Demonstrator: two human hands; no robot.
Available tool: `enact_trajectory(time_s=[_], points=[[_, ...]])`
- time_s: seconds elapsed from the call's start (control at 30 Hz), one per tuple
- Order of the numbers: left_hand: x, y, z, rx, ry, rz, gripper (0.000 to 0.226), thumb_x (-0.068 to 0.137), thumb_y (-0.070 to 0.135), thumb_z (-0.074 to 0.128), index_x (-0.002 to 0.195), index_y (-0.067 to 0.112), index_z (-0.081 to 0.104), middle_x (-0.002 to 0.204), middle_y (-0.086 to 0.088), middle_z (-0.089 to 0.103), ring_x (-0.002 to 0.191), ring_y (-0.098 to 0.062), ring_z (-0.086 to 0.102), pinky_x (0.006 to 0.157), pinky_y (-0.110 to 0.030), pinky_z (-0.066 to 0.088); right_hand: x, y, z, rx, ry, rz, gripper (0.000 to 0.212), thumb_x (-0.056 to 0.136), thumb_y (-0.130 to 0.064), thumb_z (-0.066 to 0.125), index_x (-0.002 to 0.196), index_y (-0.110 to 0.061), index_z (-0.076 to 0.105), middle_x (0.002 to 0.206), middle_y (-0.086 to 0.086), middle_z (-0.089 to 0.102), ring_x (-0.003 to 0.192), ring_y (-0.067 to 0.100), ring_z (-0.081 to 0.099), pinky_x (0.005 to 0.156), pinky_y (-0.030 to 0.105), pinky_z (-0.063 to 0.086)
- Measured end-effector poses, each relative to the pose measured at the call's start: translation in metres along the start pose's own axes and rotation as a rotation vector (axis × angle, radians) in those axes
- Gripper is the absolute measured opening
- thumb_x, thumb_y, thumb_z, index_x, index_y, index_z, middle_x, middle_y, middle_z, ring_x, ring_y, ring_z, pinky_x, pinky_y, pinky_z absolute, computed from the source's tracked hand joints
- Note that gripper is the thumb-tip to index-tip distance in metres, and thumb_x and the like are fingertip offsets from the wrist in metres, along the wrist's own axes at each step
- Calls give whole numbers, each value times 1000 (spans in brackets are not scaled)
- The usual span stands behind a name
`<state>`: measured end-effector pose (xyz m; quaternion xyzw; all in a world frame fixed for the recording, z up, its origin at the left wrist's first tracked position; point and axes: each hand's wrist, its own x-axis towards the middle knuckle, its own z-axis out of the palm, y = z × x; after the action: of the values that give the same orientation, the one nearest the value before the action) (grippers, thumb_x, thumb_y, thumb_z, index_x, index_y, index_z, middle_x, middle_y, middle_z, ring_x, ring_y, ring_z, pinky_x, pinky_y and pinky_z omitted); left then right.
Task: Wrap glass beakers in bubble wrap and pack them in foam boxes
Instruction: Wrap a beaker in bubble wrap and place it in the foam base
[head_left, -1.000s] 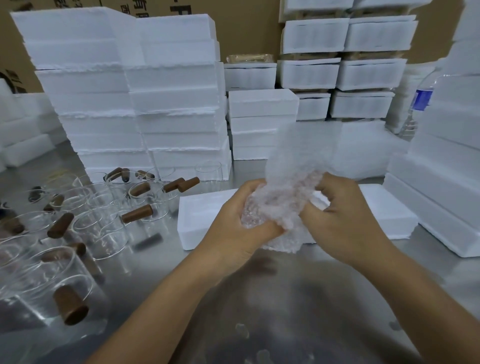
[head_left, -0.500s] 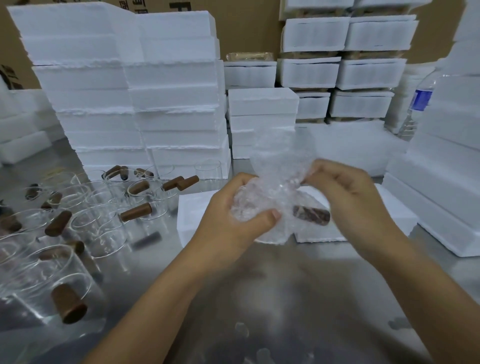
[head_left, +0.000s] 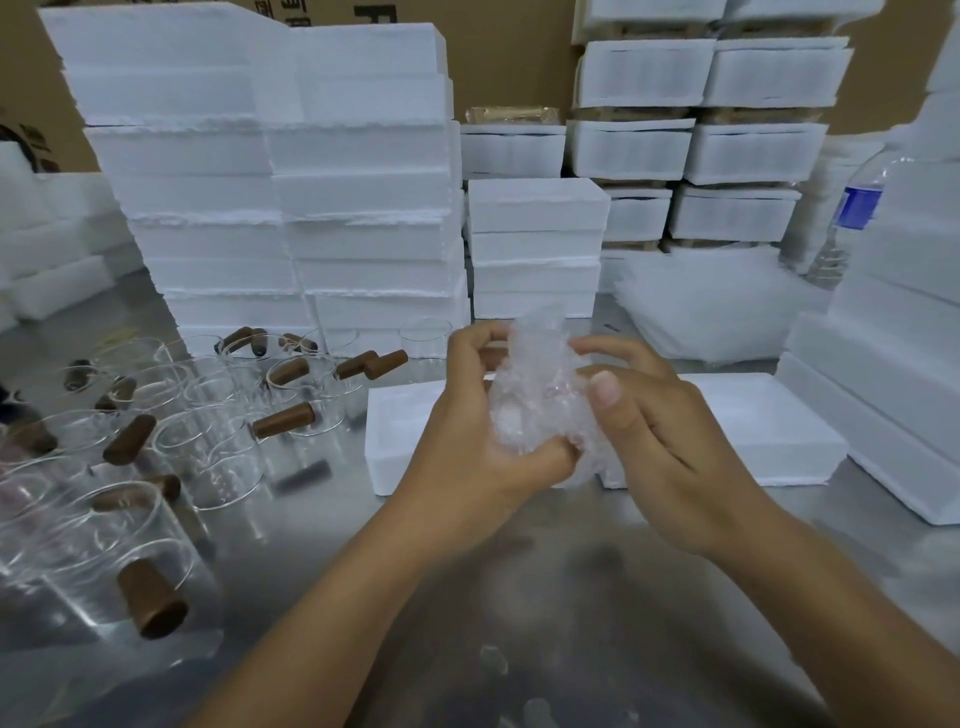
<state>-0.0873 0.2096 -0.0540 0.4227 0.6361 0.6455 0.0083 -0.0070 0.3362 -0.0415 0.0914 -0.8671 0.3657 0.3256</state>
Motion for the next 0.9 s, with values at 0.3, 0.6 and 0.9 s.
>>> enact_trajectory(time_s=[0.3,0.6,0.9], points=[[-2,5,4,288,-5,219,44,63,32,65,101,45,45,108,10,47,99,9,51,76,-1,37,2,-2,-3,-21,51,-22,41,90,-49,38,69,-24,64,74,-13,64,104,-4,51,87,16,38],[-2,1,-1,247,-58,109,31,48,41,69,74,50,55,102,28,39,102,5,47,77,-4,34,6,-10,-7,371,158,311,34,86,-53,38,91,-36,66,86,-26,69,84,-13,61,64,-1,40],[-1,2,-2,138,9,-3,68,49,40,70,107,55,38,104,38,44,99,-1,55,72,-14,47,1,-3,-4,41,60,4,35,94,-52,35,86,-38,66,102,-28,62,114,-8,45,91,4,31]])
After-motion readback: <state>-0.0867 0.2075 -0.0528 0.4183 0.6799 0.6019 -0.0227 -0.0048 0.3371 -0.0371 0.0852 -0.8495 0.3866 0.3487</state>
